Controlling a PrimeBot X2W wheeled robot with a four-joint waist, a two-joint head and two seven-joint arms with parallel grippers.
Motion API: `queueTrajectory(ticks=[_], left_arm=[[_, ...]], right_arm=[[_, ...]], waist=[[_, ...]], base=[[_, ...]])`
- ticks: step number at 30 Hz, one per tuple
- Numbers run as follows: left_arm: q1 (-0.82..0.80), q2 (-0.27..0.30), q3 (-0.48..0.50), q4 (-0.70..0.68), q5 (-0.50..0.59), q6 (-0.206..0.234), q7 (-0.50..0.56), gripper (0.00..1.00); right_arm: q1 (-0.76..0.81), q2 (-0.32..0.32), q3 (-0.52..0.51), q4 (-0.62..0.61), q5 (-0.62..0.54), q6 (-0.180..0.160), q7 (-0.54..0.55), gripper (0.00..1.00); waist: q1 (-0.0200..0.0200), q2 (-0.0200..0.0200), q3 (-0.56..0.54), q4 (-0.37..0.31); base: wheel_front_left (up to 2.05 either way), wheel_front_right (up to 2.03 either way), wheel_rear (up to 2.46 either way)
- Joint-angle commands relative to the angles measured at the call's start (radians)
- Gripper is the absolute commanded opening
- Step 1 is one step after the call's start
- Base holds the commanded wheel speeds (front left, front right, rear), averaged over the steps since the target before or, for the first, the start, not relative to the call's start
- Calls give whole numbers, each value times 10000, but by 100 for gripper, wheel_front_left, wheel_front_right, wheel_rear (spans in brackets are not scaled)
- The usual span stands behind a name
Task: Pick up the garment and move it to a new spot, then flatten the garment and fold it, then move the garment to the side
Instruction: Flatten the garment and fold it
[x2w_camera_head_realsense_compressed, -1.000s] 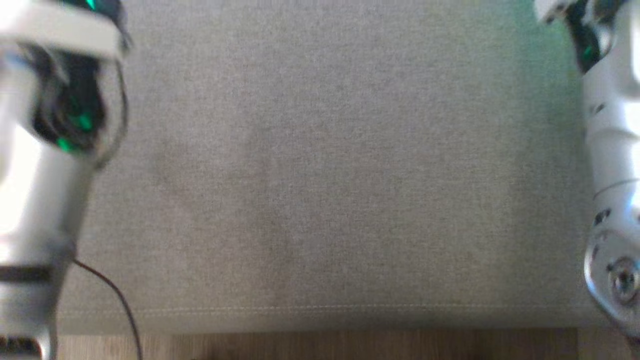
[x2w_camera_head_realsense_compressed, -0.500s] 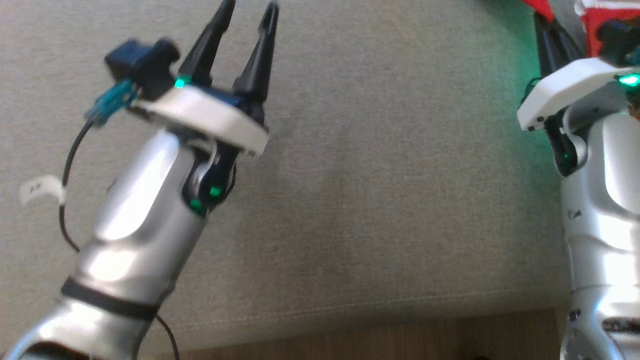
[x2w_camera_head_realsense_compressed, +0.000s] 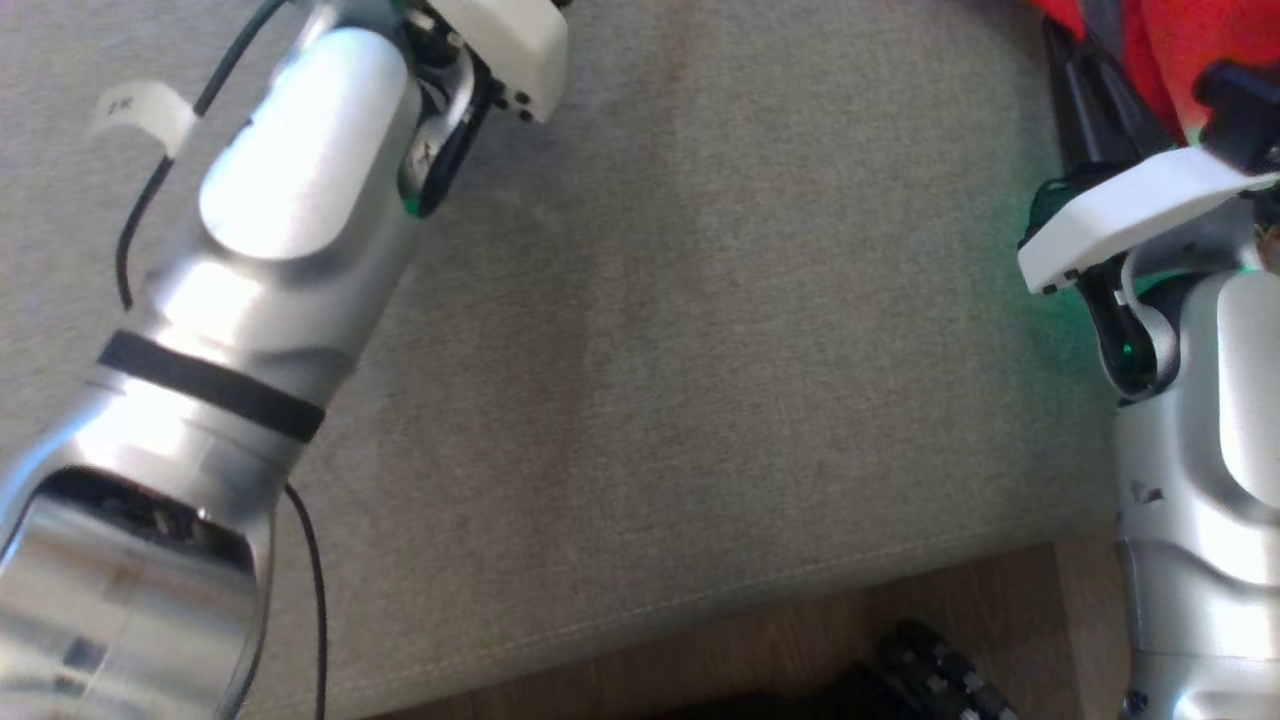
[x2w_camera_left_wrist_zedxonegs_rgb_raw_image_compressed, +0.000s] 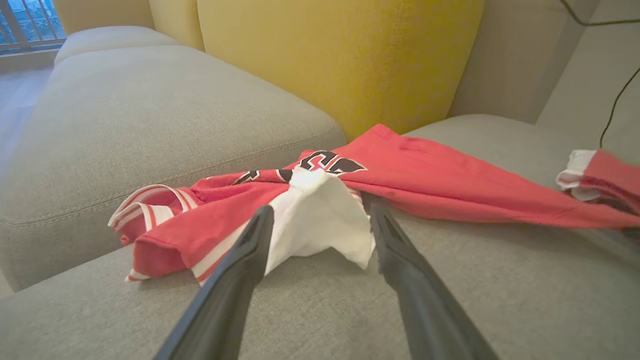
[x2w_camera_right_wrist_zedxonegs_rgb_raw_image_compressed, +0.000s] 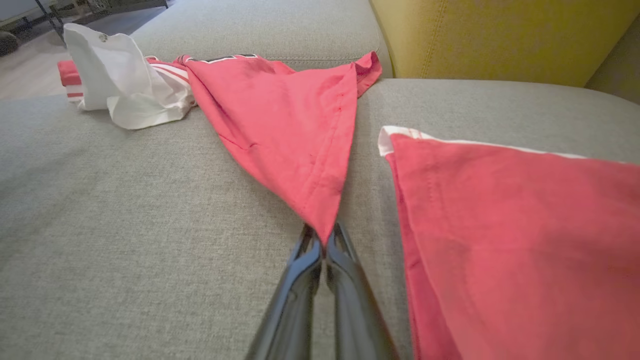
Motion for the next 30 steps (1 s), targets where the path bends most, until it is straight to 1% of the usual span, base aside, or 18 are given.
queueTrajectory(ticks=[1,6,13,16,17,18,19,22,25,27,29,30], left_arm=[[-500,167,168,-139,85,0,-40,100],[-1011,103,105,776,392,273,-193,100],[-1307,-107,-54,1477,522,145,-287,100],[-1460,-101,-199,1740,720,155,-303,100],[-1520,-80,-235,1771,795,163,-308,80],[-1577,-55,-264,1709,884,166,-312,37],[-1605,-20,-287,1557,980,142,-315,0],[-1567,185,-352,747,1370,47,-318,0],[-1326,476,-440,-388,1892,5,-319,0],[-994,821,-442,-1348,2259,68,-319,0],[-434,1296,-306,-2410,2488,182,-320,0],[-434,1296,-306,-2410,2488,182,-320,0]], right_arm=[[188,85,181,-411,100,-4,45,0],[307,86,345,-572,263,-4,34,0],[376,86,395,-641,300,-4,21,0],[347,87,461,-674,333,-4,10,0],[336,87,480,-690,344,-4,1,0],[332,87,497,-706,355,-4,-11,0],[332,87,508,-722,365,-4,-24,0],[344,87,478,-772,372,-4,-36,0],[397,87,362,-810,333,-4,-34,0],[444,87,279,-847,331,-4,-63,0],[530,87,154,-868,291,-4,-80,0],[530,87,154,-868,291,-4,-80,0]], waist=[[-1,0,198,-197],[-1,0,321,-317],[-1,0,426,-331],[-1,0,462,-386],[-1,0,479,-401],[-1,0,496,-409],[-1,0,512,-408],[-1,0,564,-328],[-1,0,533,-84],[-1,0,434,120],[-1,0,251,337],[-1,0,251,337]], base=[[0,0,0],[0,0,0],[0,0,0],[0,0,0],[0,0,0],[0,0,0],[0,0,0],[0,0,0],[0,0,0],[0,0,0],[0,0,0],[0,0,0]])
